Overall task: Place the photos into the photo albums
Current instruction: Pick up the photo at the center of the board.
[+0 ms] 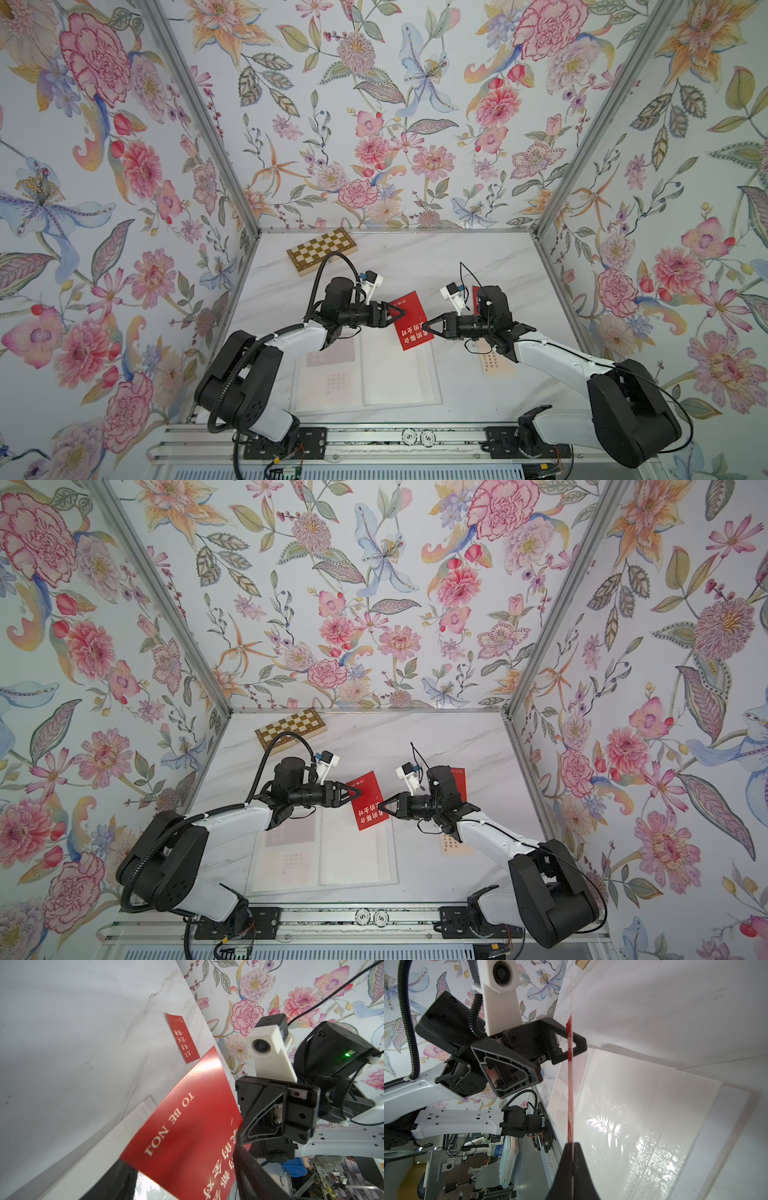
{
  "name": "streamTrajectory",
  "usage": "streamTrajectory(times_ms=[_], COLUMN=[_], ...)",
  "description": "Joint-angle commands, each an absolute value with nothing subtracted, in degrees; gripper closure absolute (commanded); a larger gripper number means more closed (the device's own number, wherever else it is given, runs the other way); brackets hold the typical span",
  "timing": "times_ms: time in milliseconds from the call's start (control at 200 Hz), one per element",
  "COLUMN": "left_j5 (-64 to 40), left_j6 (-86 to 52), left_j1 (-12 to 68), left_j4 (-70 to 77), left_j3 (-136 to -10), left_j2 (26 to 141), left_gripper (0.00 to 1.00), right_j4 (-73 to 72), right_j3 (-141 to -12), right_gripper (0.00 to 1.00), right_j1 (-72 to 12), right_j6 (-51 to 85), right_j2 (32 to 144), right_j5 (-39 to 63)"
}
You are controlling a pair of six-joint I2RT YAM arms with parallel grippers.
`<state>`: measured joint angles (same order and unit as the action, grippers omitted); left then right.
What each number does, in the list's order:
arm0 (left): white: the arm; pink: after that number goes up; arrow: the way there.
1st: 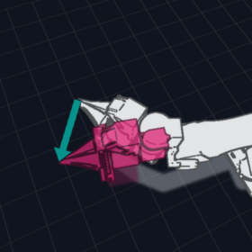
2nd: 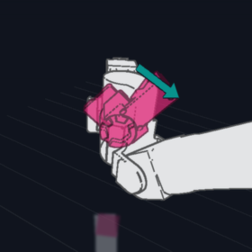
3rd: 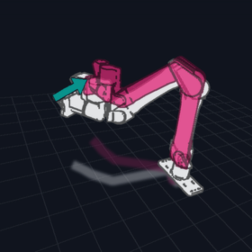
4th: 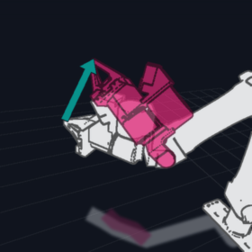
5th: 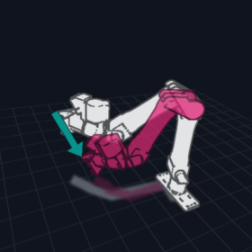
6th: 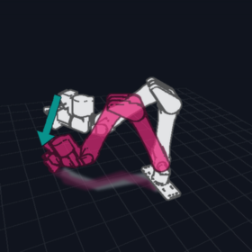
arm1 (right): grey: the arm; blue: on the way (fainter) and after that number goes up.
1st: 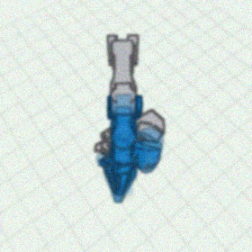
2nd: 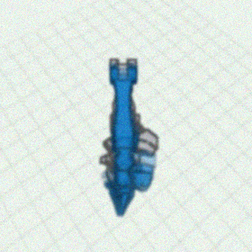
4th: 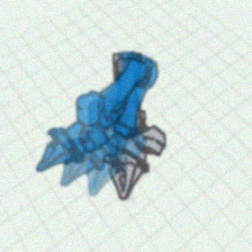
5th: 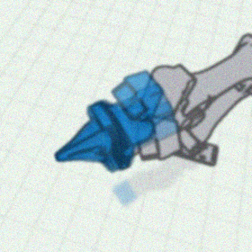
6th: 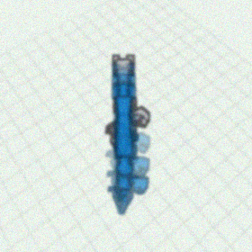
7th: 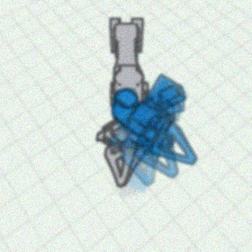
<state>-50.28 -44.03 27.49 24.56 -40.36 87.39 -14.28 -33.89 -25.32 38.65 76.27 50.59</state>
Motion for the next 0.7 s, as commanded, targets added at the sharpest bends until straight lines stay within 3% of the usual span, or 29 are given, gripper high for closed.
streamTrajectory(times_ms=[0, 250, 500, 696], left_j5=[-51.95, -52.43, -52.62, -51.94], left_j6=[-43.99, -44.48, -44.68, -43.87], left_j1=[27.33, 27.33, 27.38, 27.42], left_j4=[25.31, 25.99, 26.06, 24.51], left_j3=[-40.04, -40.05, -40.38, -40.63], left_j2=[85.49, 85.61, 85.44, 85.34], left_gripper=[0.35, 0.55, 0.68, 0.93], right_j4=[-17.1, -18.24, -19.41, -19.61], right_j3=[-33.04, -32.87, -32.6, -33.46], right_gripper=[1.0, 1.0, 1.0, 1.0], right_j1=[-25.55, -25.6, -25.83, -25.89], right_j6=[38.58, 37.8, 37.12, 37.35], right_j2=[77.3, 80.51, 83.1, 83.32], right_j5=[52.64, 54.38, 55.88, 55.97])
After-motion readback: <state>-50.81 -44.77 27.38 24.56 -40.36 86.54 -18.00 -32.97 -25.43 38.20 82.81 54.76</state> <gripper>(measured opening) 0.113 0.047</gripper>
